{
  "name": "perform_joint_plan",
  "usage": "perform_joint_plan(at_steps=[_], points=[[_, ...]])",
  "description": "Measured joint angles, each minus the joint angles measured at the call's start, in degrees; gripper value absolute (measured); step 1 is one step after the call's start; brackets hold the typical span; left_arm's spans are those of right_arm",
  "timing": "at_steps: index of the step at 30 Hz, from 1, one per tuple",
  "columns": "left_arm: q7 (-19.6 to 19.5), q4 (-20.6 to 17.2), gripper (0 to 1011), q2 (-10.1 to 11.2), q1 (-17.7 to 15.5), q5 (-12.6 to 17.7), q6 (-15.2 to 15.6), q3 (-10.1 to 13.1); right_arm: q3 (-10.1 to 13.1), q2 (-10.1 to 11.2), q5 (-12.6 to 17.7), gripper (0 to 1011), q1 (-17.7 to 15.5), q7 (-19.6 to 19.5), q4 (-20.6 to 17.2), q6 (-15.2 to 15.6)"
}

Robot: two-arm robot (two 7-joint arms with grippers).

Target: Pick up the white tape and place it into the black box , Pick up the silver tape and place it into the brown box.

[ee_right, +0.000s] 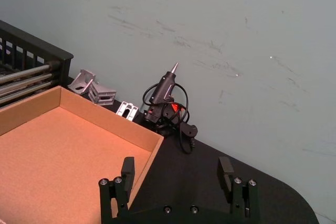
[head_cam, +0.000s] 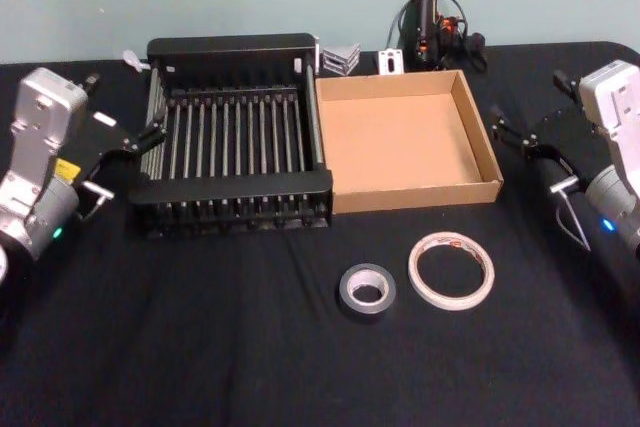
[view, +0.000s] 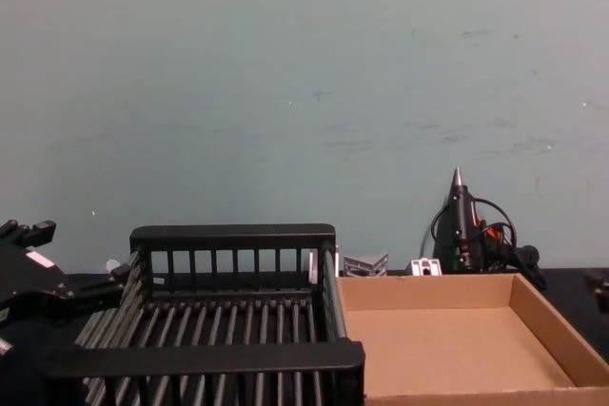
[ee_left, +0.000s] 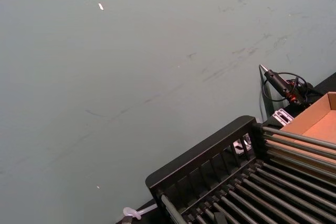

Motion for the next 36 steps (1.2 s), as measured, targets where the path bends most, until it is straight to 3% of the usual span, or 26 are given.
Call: perform_joint_plan(at_steps=[29, 36], points=[[0.0, 0.0, 1001, 0.0, 0.0, 0.0, 0.0, 0.0, 0.0, 0.0, 0.0, 1002, 0.0, 0.0, 0.0, 0.0], [0.0, 0.0, 1001, 0.0, 0.0, 0.0, 0.0, 0.0, 1.49, -0.16, 0.56, 1002, -0.94, 1.41, -1.26, -0.01]])
